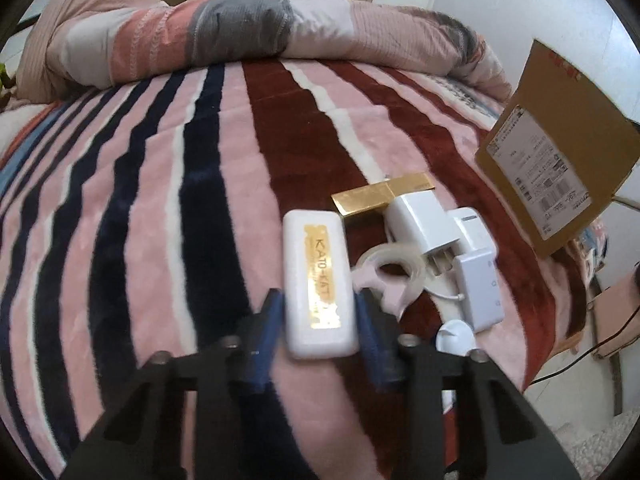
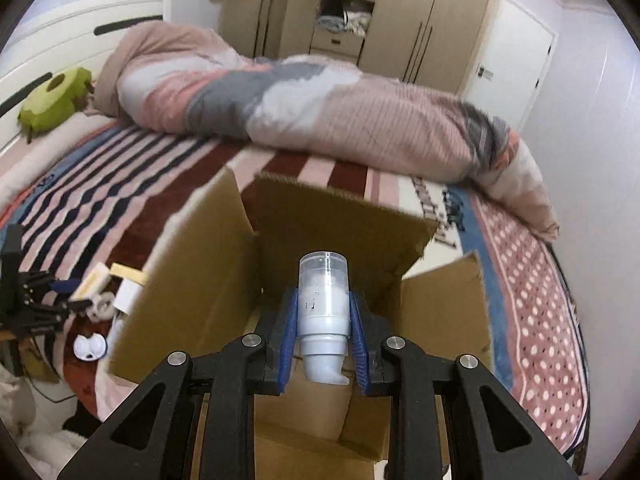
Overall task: Organize rigid objects
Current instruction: 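Grasp the yellow-label power bank with left gripper, drop it in box while right grasps white double-cup case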
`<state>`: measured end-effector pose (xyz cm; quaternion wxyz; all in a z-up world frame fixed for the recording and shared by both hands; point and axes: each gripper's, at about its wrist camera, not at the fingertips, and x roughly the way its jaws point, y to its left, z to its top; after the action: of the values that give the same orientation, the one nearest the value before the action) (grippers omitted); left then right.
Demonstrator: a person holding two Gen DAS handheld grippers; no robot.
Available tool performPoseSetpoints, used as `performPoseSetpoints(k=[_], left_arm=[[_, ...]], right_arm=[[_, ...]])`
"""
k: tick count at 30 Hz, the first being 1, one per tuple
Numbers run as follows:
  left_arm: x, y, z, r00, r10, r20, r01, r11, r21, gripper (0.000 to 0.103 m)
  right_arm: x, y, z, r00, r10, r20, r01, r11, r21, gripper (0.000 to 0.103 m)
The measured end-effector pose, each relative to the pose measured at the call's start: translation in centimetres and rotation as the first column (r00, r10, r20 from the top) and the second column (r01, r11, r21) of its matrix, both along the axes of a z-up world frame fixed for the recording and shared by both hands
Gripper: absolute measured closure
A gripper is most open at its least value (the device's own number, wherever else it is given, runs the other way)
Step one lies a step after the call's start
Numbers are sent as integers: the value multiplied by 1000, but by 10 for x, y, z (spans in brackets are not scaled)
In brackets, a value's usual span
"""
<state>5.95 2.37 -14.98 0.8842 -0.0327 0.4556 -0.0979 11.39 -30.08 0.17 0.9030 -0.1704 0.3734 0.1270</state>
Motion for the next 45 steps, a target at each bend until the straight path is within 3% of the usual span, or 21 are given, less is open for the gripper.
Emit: performPoseSetpoints(k=[4,7,15,19,22,25,28,32,34,37,42,45], left_arm=[[2,-2,-4,1000,-5,-10,5,1000,24,71],[6,-4,-8,1000,11,-2,-11,999,38,70],[12,-4,3,999,9,36,-10,1000,29,71],[-4,7,33,995,11,96,-16,999,48,71],[-18,21,64,989,4,147,-11,999,45,71],[-31,29,94,981,-12,193,-1,998,65,71],[-37,30,118,974,-47,220,36,998,56,71],[-36,13,156,957,-115,265,99,992,73,71],[-32,-2,171,947,-156,280,141,987,71,71],[-24,-37,195,923,-245,298,234,970,72,71],[3,-115,218,866,-416,277,413,908,74,71],[28,-167,218,832,-510,218,505,859,83,71]], right_arm=[[2,-9,-7,1000,-14,-11,14,1000,-6,79],[-2,-10,-5,1000,-7,12,7,1000,16,58],[-30,33,17,982,154,104,-168,977,133,58],[-54,76,21,932,338,128,-359,907,220,57],[-69,104,8,887,449,108,-461,848,261,48],[-85,127,-25,846,531,59,-520,795,312,38],[-95,141,-74,811,585,-16,-539,756,372,38],[-106,157,-140,804,586,-98,-514,769,380,38],[-108,164,-162,834,546,-84,-497,808,316,38],[-109,167,-176,856,515,-35,-491,833,256,38],[-100,169,-184,865,503,-1,-486,837,249,43],[-98,170,-180,860,510,26,-502,835,227,43]])
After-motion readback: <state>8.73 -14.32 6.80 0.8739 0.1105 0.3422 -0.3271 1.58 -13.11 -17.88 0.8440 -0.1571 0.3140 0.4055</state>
